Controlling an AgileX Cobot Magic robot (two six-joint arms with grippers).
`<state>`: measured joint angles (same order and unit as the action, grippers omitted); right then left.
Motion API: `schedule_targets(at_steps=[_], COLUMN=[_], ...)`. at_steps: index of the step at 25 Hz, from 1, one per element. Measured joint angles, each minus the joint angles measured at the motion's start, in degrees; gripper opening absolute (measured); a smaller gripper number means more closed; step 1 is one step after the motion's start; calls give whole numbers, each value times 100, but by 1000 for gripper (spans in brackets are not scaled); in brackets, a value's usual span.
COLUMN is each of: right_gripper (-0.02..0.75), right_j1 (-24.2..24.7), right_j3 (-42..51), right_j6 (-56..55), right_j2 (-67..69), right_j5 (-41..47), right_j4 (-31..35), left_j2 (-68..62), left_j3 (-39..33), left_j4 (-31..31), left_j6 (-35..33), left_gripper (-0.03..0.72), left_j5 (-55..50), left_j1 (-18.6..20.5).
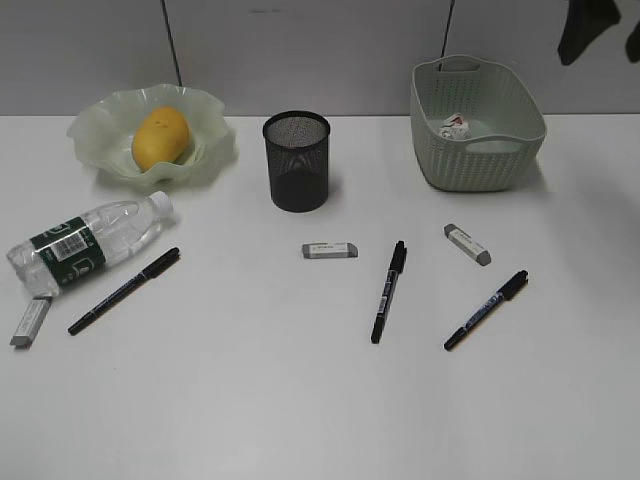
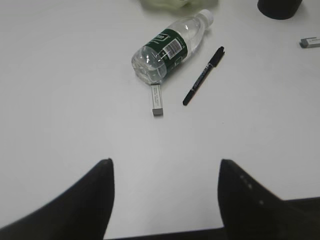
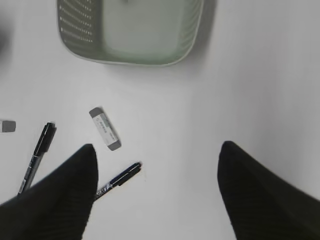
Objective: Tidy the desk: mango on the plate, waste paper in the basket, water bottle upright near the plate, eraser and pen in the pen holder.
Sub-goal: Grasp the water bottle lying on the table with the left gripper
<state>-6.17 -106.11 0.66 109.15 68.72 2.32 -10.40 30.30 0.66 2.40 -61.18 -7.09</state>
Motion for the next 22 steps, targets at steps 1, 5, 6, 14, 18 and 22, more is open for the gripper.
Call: schedule_targets(at_steps=[1,5,6,14,18,22], right_gripper=[585,585,585,585,585,585], right_j1=[0,0,0,0,0,0], right_j3=[0,331,500,2549,3698,4680], right_j6=[0,0,0,0,-9,-16], right_j2=[-117,-781,-970,-3236,-4449,-5548], right_j5=[22,29,29,-156,-780,-1294], right_j4=[-82,-140,-140,-140,-140,-140], left_j2=[0,0,0,0,0,0], left_j3=[0,0,0,0,0,0], left_j4=[0,0,0,0,0,0], left_j6=[0,0,0,0,0,0], left_gripper=[491,491,491,491,490,490], left_j5=[0,0,0,0,0,0], left_j1=[0,0,0,0,0,0])
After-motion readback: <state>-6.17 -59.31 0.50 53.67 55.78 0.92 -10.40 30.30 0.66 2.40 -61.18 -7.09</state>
